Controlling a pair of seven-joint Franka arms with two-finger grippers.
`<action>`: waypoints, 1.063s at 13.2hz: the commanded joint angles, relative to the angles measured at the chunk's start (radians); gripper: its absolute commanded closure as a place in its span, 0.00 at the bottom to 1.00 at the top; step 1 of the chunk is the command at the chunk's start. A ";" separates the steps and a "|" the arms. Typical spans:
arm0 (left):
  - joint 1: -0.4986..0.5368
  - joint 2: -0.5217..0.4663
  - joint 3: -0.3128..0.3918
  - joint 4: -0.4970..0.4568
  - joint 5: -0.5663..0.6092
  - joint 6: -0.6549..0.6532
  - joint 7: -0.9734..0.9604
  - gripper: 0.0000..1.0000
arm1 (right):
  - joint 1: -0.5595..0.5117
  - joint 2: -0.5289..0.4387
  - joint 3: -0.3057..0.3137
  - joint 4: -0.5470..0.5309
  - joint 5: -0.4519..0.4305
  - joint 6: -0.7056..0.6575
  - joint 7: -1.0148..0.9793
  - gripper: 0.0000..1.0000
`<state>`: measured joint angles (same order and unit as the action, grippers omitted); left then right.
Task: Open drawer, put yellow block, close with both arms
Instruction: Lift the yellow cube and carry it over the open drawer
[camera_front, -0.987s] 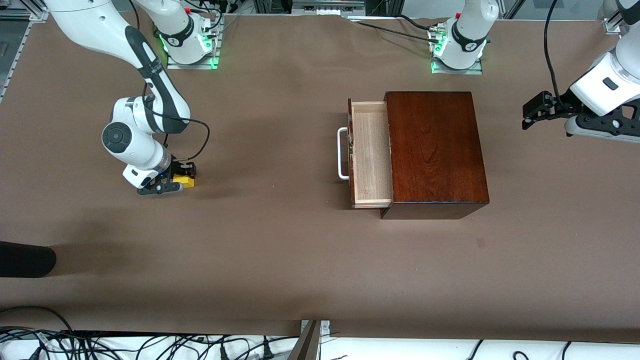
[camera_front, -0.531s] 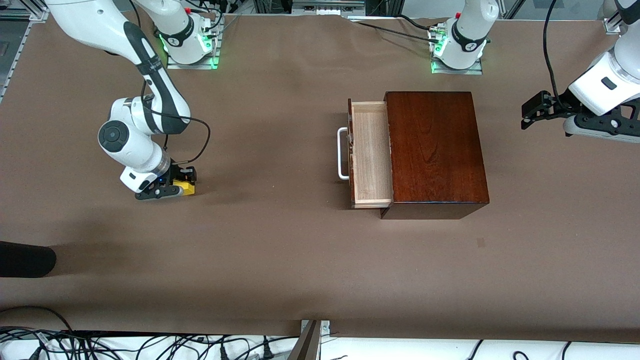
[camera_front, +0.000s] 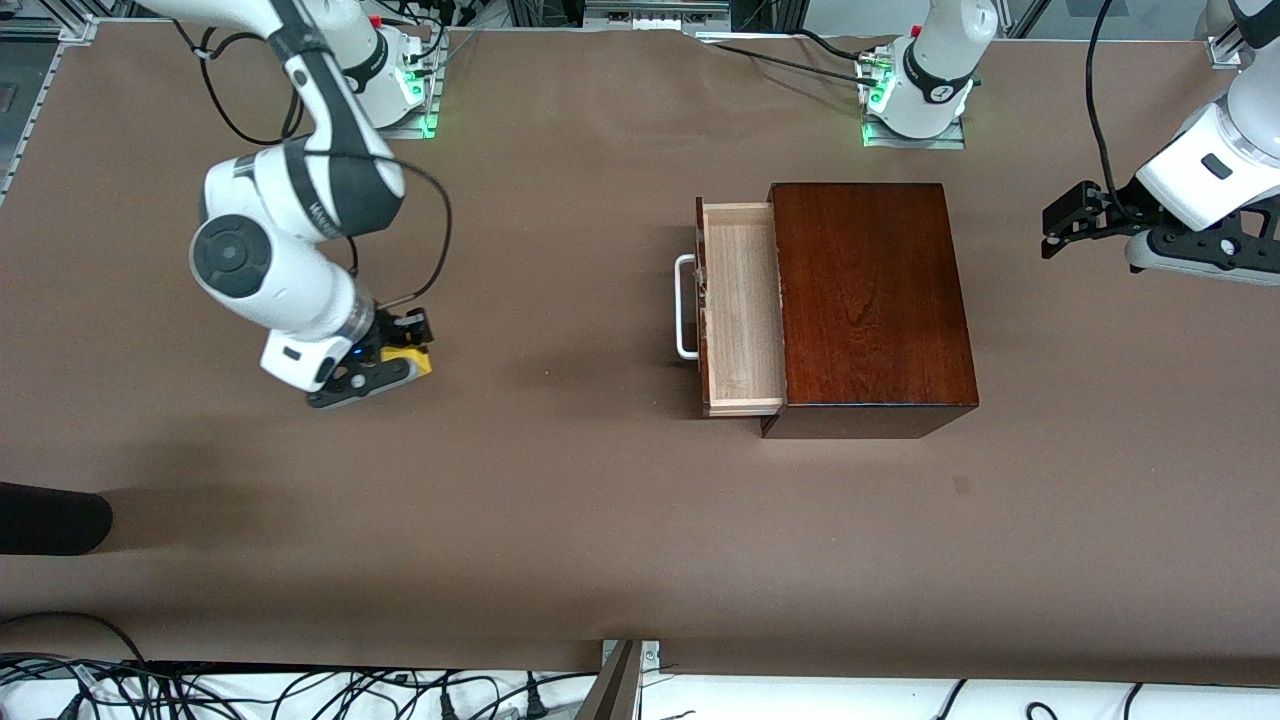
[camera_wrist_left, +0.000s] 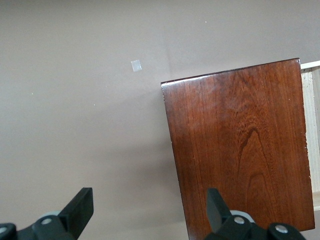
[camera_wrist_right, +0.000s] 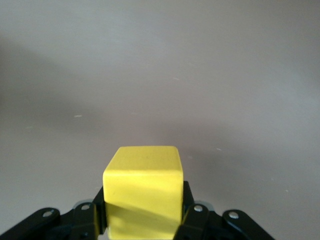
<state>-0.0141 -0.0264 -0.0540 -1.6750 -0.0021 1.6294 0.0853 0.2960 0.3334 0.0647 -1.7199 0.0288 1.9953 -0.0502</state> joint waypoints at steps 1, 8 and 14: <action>-0.004 0.022 0.003 0.043 -0.009 -0.028 0.011 0.00 | 0.127 0.030 -0.006 0.141 -0.044 -0.101 -0.010 1.00; -0.006 0.022 0.003 0.044 -0.009 -0.028 0.011 0.00 | 0.504 0.235 -0.008 0.431 -0.150 -0.105 -0.049 1.00; -0.006 0.022 0.002 0.044 -0.009 -0.028 0.011 0.00 | 0.640 0.449 -0.011 0.709 -0.173 -0.092 -0.183 1.00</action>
<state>-0.0152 -0.0240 -0.0549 -1.6731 -0.0021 1.6291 0.0853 0.9069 0.7057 0.0681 -1.1275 -0.1311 1.9203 -0.1754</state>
